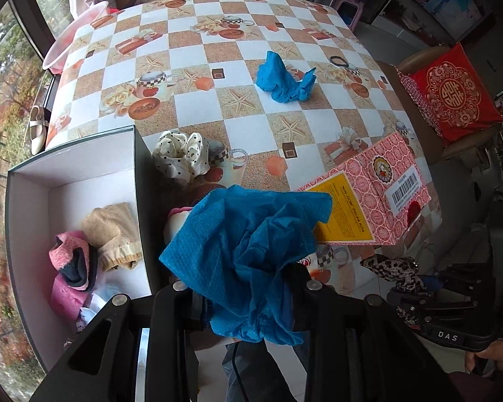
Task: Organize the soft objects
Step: 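Carry the blue cloth in the left tool and leopard cloth in the right tool over the box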
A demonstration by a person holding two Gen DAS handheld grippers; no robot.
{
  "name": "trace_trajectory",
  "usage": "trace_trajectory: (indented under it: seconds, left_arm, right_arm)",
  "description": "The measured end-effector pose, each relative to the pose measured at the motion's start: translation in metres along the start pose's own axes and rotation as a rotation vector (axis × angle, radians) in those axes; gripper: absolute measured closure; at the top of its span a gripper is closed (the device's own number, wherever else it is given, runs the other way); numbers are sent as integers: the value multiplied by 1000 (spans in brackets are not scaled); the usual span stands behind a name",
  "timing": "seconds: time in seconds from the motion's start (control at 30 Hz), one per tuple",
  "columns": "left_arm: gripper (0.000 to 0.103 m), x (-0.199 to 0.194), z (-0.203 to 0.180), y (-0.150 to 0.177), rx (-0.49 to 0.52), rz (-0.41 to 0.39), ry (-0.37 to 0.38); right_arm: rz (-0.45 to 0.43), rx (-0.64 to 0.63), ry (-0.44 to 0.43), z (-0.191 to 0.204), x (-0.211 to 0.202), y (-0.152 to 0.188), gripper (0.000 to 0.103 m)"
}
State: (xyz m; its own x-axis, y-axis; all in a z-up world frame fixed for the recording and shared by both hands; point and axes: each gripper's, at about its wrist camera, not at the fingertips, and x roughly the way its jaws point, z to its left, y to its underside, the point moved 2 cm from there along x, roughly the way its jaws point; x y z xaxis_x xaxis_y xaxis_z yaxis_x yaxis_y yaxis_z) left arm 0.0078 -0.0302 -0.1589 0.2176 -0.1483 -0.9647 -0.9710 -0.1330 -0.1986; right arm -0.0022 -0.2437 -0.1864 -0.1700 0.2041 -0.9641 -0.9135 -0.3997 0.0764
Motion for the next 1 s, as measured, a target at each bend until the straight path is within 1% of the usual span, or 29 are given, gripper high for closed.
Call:
trace_trajectory:
  seconds: [0.2, 0.43, 0.87, 1.0]
  left_arm:
    - [69, -12, 11, 11, -6, -28, 2]
    - [69, -29, 39, 23, -74, -67, -7]
    - [69, -53, 116, 57, -313, -123, -55]
    - [69, -57, 138, 67, -390, -133, -70]
  right_arm:
    - [-22, -70, -13, 31, -5, -7, 71]
    - [-42, -186, -9, 79, -8, -26, 71]
    - [-32, -411, 14, 160, -4, -62, 71]
    - [-36, -474, 10, 186, -6, -73, 71]
